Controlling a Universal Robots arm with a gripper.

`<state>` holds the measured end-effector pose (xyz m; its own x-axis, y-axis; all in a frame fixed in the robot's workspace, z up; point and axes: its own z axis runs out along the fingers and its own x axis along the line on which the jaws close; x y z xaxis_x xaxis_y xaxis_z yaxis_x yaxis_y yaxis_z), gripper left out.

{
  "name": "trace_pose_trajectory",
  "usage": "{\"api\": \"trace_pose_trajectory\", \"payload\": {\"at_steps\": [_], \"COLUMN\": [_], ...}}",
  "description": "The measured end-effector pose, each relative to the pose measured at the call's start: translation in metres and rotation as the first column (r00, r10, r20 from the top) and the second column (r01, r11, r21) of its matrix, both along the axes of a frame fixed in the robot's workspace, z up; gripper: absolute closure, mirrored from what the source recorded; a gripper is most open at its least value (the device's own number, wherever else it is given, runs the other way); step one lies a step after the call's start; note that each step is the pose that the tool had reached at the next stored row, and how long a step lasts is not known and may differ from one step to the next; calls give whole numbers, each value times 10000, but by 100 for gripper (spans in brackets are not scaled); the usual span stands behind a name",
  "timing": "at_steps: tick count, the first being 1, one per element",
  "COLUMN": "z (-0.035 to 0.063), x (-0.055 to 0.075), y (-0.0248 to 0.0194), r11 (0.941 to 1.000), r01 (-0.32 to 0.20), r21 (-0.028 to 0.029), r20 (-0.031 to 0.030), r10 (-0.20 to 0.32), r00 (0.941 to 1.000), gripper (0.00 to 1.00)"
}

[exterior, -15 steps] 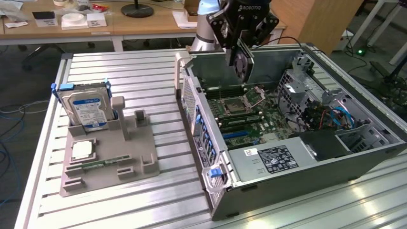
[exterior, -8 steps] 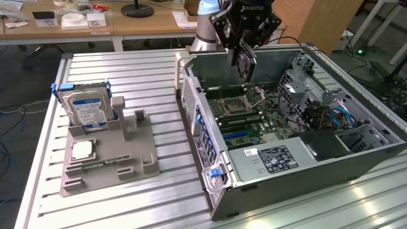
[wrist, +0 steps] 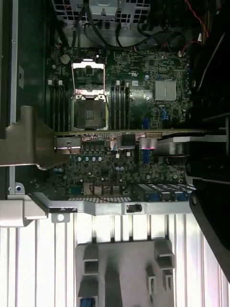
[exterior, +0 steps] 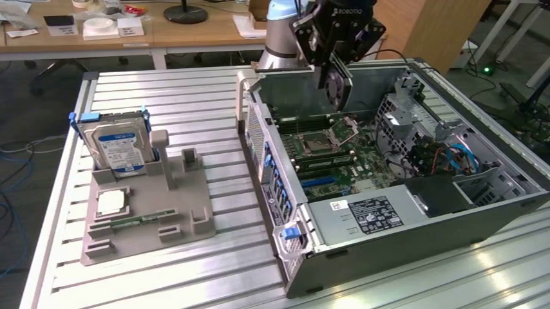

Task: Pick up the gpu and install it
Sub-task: 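Pick up the gpu and move the gpu toward the slot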

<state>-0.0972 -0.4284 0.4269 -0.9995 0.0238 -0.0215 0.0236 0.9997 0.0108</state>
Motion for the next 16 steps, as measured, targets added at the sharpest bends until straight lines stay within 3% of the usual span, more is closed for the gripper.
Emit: {"api": "trace_pose_trajectory", "payload": {"at_steps": [16], "z": [-16], "x": [212], "y": [0], "r11": [10000], "r01": [-1], "r21": [0], "r20": [0], "r10": [1], "r00": [10000], "gripper": [72]}}
